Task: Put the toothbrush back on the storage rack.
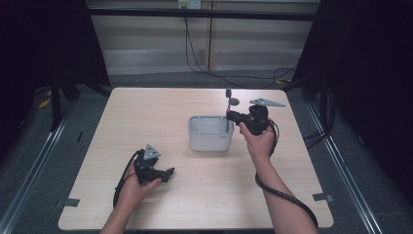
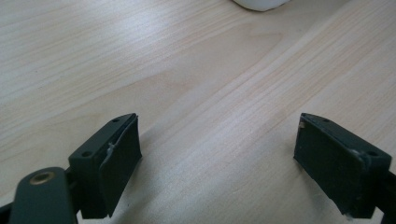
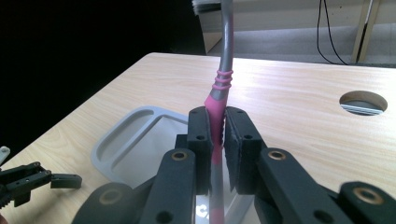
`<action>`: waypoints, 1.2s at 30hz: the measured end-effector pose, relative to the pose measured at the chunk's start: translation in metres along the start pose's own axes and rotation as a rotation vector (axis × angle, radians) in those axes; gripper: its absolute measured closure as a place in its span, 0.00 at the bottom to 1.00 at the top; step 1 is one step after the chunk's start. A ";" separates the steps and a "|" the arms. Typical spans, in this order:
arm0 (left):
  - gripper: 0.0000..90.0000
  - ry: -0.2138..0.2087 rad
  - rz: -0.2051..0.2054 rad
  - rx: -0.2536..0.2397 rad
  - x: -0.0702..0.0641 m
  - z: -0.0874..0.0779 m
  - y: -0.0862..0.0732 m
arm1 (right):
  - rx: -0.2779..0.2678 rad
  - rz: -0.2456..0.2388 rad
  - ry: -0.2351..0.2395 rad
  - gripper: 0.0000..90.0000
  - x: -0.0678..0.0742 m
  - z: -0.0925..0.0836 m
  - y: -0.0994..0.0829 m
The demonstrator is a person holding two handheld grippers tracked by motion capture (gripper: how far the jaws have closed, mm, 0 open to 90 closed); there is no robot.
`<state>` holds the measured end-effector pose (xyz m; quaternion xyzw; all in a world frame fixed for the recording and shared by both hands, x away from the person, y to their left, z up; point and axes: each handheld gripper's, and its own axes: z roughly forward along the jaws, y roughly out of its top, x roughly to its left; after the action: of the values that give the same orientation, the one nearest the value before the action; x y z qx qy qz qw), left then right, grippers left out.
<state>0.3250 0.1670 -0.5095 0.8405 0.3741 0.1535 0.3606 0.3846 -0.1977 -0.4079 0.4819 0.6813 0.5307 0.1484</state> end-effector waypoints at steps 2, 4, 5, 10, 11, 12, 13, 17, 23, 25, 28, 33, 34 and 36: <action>0.16 -0.001 0.000 0.000 0.000 0.000 0.000 | 0.005 0.000 -0.003 0.90 0.000 0.000 -0.001; 0.16 0.000 0.000 0.000 0.000 0.000 0.000 | 0.007 -0.011 -0.002 0.97 0.000 -0.001 -0.002; 0.16 0.000 -0.002 -0.001 0.000 0.000 0.000 | 0.004 -0.012 -0.002 0.98 0.000 -0.001 -0.002; 0.16 -0.001 -0.002 -0.002 0.000 0.000 0.000 | 0.014 -0.014 -0.015 0.94 -0.001 -0.002 -0.005; 0.16 -0.001 -0.001 -0.001 0.000 0.000 0.000 | 0.010 -0.015 -0.019 0.93 -0.002 -0.003 -0.005; 0.16 -0.001 -0.002 -0.002 0.000 0.000 0.000 | 0.011 -0.015 -0.020 0.92 -0.002 -0.004 -0.005; 0.16 -0.001 -0.002 -0.002 0.000 0.000 0.000 | 0.010 -0.013 -0.019 0.92 -0.003 -0.004 -0.006; 0.16 -0.001 -0.001 -0.001 0.000 0.000 0.000 | 0.013 -0.012 -0.026 0.86 -0.005 -0.007 -0.006; 0.16 -0.001 -0.002 -0.001 0.000 0.000 0.000 | 0.022 -0.023 -0.029 0.72 -0.006 -0.012 -0.007; 0.16 0.000 0.000 -0.001 0.000 0.000 0.000 | 0.022 -0.034 -0.031 0.66 -0.006 -0.013 -0.007; 0.16 0.000 0.000 -0.001 0.000 0.000 0.000 | 0.016 -0.043 -0.030 0.60 -0.006 -0.013 -0.008; 0.16 -0.001 -0.002 -0.001 0.000 0.000 0.000 | 0.013 -0.062 -0.033 0.54 -0.006 -0.013 -0.010; 0.16 0.000 -0.002 -0.002 0.000 0.000 0.000 | 0.023 -0.063 -0.032 0.49 -0.006 -0.014 -0.010; 0.16 -0.001 -0.002 -0.002 0.000 0.000 0.000 | 0.026 -0.067 -0.030 0.45 -0.007 -0.014 -0.010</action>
<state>0.3250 0.1668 -0.5096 0.8399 0.3745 0.1533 0.3616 0.3729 -0.2109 -0.4133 0.4686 0.7015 0.5092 0.1703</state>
